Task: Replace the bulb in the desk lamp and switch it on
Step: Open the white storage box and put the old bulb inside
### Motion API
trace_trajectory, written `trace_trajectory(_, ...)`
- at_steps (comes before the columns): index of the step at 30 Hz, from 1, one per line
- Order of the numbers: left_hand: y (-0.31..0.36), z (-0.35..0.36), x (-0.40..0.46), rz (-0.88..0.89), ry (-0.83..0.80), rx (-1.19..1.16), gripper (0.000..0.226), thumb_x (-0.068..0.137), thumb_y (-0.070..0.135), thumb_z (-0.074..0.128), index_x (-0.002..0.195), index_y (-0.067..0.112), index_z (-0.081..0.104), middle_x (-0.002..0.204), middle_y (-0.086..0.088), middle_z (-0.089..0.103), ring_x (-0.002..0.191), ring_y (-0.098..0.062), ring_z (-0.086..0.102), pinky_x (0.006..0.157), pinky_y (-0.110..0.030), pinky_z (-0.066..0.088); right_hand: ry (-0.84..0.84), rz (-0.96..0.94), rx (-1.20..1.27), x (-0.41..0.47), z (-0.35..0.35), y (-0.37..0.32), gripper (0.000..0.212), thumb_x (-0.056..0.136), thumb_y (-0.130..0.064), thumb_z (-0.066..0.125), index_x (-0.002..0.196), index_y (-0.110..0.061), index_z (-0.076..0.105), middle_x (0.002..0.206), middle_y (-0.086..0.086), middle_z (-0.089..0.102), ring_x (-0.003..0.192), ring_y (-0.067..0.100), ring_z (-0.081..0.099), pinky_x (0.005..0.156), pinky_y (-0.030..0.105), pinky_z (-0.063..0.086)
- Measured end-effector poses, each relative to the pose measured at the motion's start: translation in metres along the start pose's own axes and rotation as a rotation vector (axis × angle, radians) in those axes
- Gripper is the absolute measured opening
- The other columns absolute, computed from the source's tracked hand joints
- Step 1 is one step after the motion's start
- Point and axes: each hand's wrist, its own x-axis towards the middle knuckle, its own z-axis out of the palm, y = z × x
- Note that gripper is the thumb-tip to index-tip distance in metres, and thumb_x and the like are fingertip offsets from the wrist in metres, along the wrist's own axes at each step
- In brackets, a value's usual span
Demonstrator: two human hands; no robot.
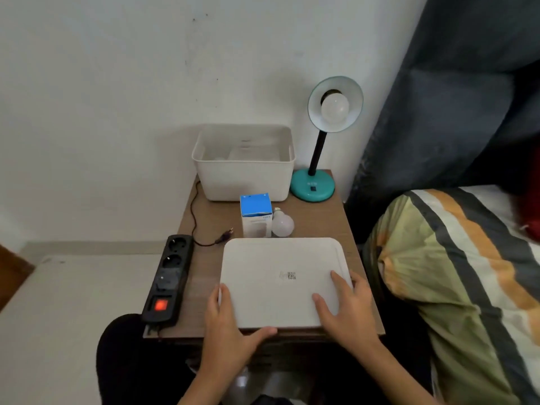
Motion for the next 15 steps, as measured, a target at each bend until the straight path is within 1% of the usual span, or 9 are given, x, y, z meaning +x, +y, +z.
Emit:
trace_trajectory(4, -0.005, 0.011, 0.005, -0.014, -0.062, 0.102, 0.127, 0.051, 0.063, 0.078, 0.146, 0.006, 0.016, 0.150, -0.009, 0.021, 0.138, -0.024, 0.023, 0.114, -0.034, 0.026, -0.074, 0.070, -0.044, 0.001, 0.011, 0.012, 0.073, 0.075, -0.056, 0.051, 0.134, -0.014, 0.043, 0.128, 0.020, 0.037, 0.120, 0.035, 0.030, 0.101, 0.042, 0.034)
trace_trajectory(8, -0.008, 0.015, 0.012, 0.009, -0.096, 0.171, 0.115, 0.061, 0.062, 0.074, 0.144, 0.005, 0.018, 0.151, -0.009, 0.018, 0.137, -0.026, 0.018, 0.112, -0.035, 0.025, -0.097, 0.071, -0.072, 0.010, 0.018, 0.018, 0.067, 0.079, -0.052, 0.055, 0.132, -0.014, 0.043, 0.125, 0.019, 0.038, 0.117, 0.034, 0.029, 0.102, 0.042, 0.032)
trace_trajectory(11, -0.007, 0.013, 0.020, 0.037, -0.066, 0.169, 0.107, 0.061, 0.059, 0.075, 0.140, 0.007, 0.024, 0.149, -0.010, 0.020, 0.135, -0.028, 0.019, 0.111, -0.035, 0.025, -0.047, 0.053, -0.033, 0.023, 0.017, 0.012, 0.057, 0.081, -0.040, 0.062, 0.128, -0.010, 0.048, 0.130, 0.020, 0.037, 0.122, 0.035, 0.028, 0.103, 0.042, 0.031)
trace_trajectory(13, -0.001, 0.005, 0.033, 0.032, -0.018, 0.152, 0.102, 0.065, 0.057, 0.074, 0.141, 0.010, 0.024, 0.151, -0.009, 0.017, 0.137, -0.028, 0.015, 0.112, -0.035, 0.023, -0.008, 0.014, 0.021, 0.033, 0.015, 0.000, 0.053, 0.082, -0.031, 0.064, 0.127, -0.008, 0.049, 0.135, 0.019, 0.037, 0.127, 0.034, 0.028, 0.103, 0.041, 0.032)
trace_trajectory(15, 0.007, -0.008, 0.052, 0.040, 0.062, 0.126, 0.101, 0.070, 0.055, 0.071, 0.145, 0.010, 0.020, 0.156, -0.007, 0.011, 0.142, -0.027, 0.009, 0.115, -0.039, 0.018, 0.018, -0.055, 0.089, 0.048, 0.014, -0.015, 0.050, 0.082, -0.025, 0.065, 0.126, -0.007, 0.050, 0.133, 0.016, 0.041, 0.126, 0.032, 0.033, 0.099, 0.033, 0.032)
